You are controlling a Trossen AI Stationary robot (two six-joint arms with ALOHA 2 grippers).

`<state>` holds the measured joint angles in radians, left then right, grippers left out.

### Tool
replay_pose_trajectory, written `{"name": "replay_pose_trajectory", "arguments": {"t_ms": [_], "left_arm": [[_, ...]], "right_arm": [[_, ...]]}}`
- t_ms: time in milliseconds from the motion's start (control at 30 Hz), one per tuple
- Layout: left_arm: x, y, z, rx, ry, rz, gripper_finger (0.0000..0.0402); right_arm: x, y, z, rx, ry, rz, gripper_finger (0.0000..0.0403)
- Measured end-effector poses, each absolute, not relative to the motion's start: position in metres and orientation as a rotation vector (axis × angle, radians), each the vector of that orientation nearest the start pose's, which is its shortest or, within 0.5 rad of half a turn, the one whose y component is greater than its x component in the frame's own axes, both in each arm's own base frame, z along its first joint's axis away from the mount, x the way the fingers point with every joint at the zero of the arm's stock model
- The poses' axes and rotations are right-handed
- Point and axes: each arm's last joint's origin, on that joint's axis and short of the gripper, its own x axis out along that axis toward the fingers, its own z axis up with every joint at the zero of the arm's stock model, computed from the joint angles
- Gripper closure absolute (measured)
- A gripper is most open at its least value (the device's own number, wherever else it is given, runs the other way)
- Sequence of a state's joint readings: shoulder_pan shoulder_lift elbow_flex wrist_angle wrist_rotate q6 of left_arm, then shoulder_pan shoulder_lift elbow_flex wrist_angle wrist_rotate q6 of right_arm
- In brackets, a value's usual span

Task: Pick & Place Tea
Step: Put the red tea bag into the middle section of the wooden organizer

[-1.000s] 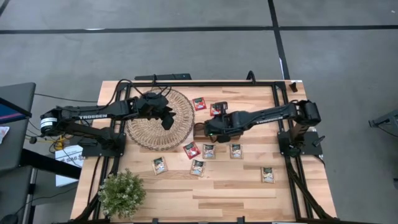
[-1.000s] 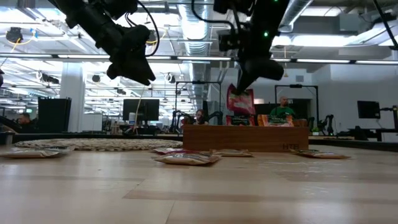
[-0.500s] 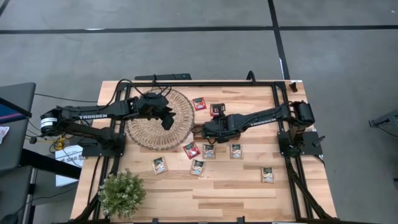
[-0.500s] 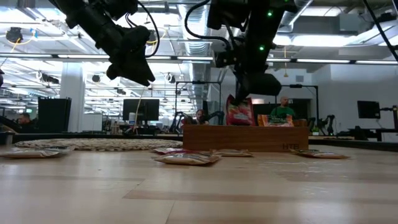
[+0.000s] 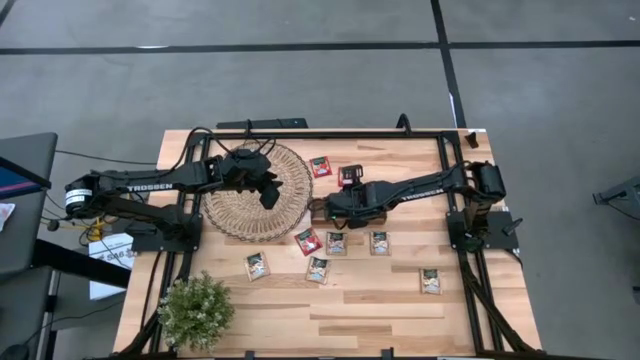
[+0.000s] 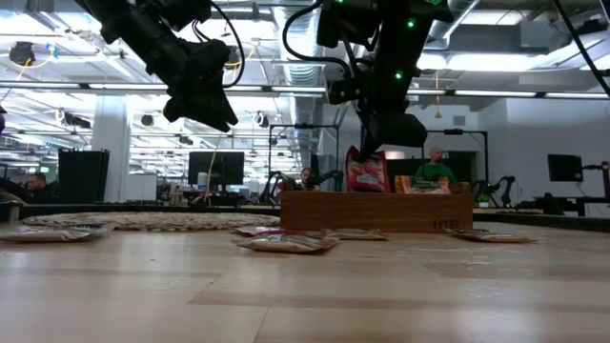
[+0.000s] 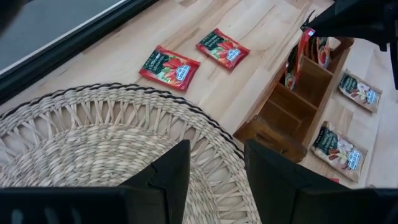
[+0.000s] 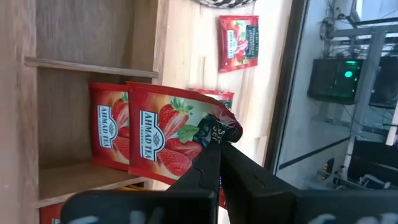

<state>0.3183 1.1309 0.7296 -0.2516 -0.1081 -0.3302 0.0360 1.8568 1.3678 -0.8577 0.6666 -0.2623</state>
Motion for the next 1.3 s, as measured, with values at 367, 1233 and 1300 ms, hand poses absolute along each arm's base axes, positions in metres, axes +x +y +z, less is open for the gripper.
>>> {"name": "replay_pose_trajectory", "arguments": {"t_ms": [367, 1233, 1300], "left_arm": [[0.221, 0.076, 0.243, -0.382, 0.582, 0.516, 0.0259], [0.221, 0.076, 0.243, -0.382, 0.579, 0.516, 0.0259], [0.221, 0.076, 0.244, -0.382, 0.573, 0.516, 0.0259]], "right_arm": [[0.36, -0.008, 0.205, -0.628, 1.363, -0.308, 0.0403], [0.36, -0.039, 0.24, -0.758, 1.303, -0.377, 0.0285], [0.363, -0.053, 0.244, -0.733, 1.275, -0.333, 0.0285]]}}
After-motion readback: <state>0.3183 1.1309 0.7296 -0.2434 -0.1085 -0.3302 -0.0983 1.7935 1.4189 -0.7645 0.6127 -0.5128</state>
